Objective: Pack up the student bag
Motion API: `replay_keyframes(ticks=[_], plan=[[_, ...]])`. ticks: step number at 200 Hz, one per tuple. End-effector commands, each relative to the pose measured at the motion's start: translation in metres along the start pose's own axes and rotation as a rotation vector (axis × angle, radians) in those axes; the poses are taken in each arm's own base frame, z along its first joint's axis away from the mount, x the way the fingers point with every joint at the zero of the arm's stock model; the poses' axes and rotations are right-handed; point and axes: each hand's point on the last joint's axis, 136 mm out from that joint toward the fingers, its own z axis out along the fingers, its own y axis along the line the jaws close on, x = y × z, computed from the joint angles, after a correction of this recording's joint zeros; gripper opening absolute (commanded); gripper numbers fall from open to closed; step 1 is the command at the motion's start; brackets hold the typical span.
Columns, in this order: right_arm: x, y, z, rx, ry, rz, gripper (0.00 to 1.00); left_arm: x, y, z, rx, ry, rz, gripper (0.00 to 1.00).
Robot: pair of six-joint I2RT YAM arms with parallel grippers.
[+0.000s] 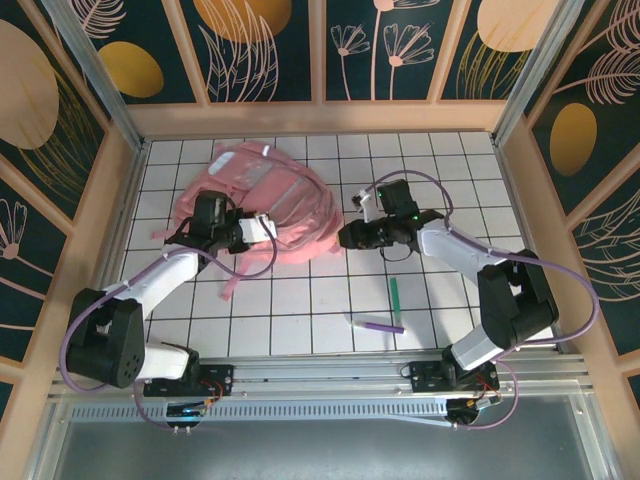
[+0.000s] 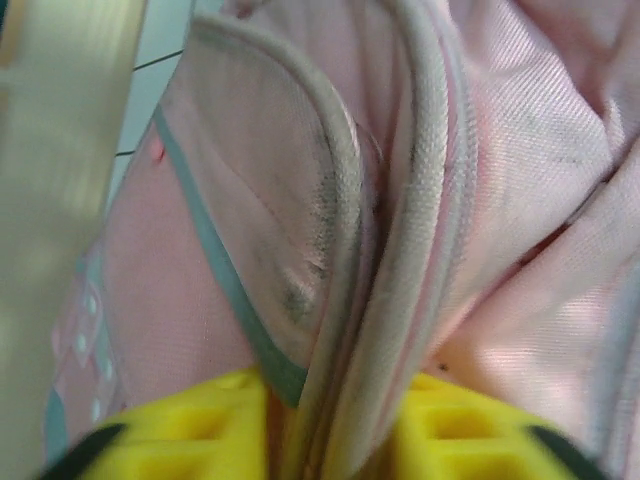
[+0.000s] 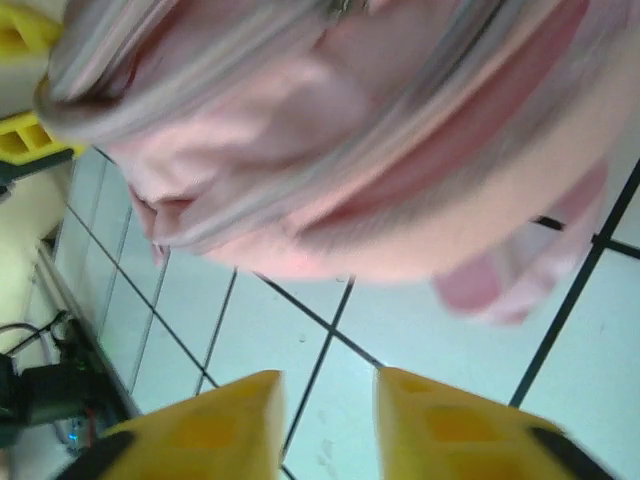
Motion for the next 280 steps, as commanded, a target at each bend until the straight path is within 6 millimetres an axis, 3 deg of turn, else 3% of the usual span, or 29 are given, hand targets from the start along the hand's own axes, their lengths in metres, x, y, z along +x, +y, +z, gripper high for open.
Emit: replay_keyframes(ticks=[1,6,23,35,46,57,67,73,103,122,137,156,166,185,198,220,244,274,280], plan=[[-0.036,-0.009,-0.02,0.116,-0.128,-0.154,0.39,-0.025,0.019,-0.015,-0.02,-0.081,-0.033,0.93],[-0.041,-0.006,-0.022,0.109,-0.147,-0.214,0.4,-0.029,0.011,-0.019,0.027,-0.096,-0.034,0.99],[-0.05,0.004,-0.022,0.077,-0.193,-0.457,0.43,-0.052,-0.006,-0.036,0.123,-0.156,-0.101,0.99],[-0.067,-0.002,-0.023,0.127,-0.272,-0.568,0.44,-0.072,-0.011,-0.038,0.123,-0.193,-0.182,0.99],[-0.1,-0.024,-0.028,0.229,-0.386,-0.447,0.48,-0.088,-0.018,-0.032,0.11,-0.215,-0.231,0.99],[-0.127,-0.042,-0.026,0.195,-0.411,-0.273,0.49,-0.097,-0.02,-0.022,0.098,-0.226,-0.287,0.99],[-0.146,-0.068,-0.015,0.195,-0.384,-0.06,0.49,-0.099,-0.013,-0.015,0.095,-0.22,-0.368,0.99],[-0.15,-0.084,0.002,0.203,-0.337,0.047,0.5,-0.099,-0.004,-0.011,0.074,-0.208,-0.408,0.99],[-0.161,-0.092,0.067,0.156,-0.219,0.159,0.53,-0.081,0.052,-0.013,-0.181,-0.148,-0.852,0.99],[-0.167,-0.092,0.088,0.147,-0.207,0.19,0.6,-0.056,0.065,-0.023,-0.304,-0.054,-1.144,0.99],[-0.163,-0.091,0.103,0.143,-0.182,0.196,0.6,-0.027,0.06,-0.036,-0.406,0.047,-1.398,0.99],[-0.15,-0.076,0.118,0.058,-0.127,0.178,0.54,0.013,0.028,-0.057,-0.517,0.18,-1.716,0.99],[-0.142,-0.071,0.121,0.027,-0.101,0.183,0.42,0.031,0.005,-0.062,-0.515,0.222,-1.872,0.99],[-0.124,-0.069,0.118,0.004,-0.076,0.211,0.08,0.068,-0.041,-0.066,-0.492,0.337,-2.142,0.99],[-0.112,-0.069,0.107,0.012,-0.082,0.222,0.0,0.086,-0.054,-0.064,-0.511,0.385,-2.194,0.99],[-0.089,-0.059,0.084,-0.001,-0.079,0.236,0.0,0.096,-0.045,-0.049,-0.538,0.392,-2.167,0.99],[-0.059,-0.03,0.063,-0.045,-0.052,0.224,0.0,0.097,-0.027,-0.018,-0.514,0.416,-2.127,0.98],[-0.016,0.004,0.051,-0.072,-0.03,0.218,0.03,0.104,-0.005,0.015,-0.517,0.466,-2.06,0.96],[-0.011,0.008,0.05,-0.073,-0.03,0.208,0.03,0.1,0.012,0.018,-0.536,0.435,-2.049,0.96]])
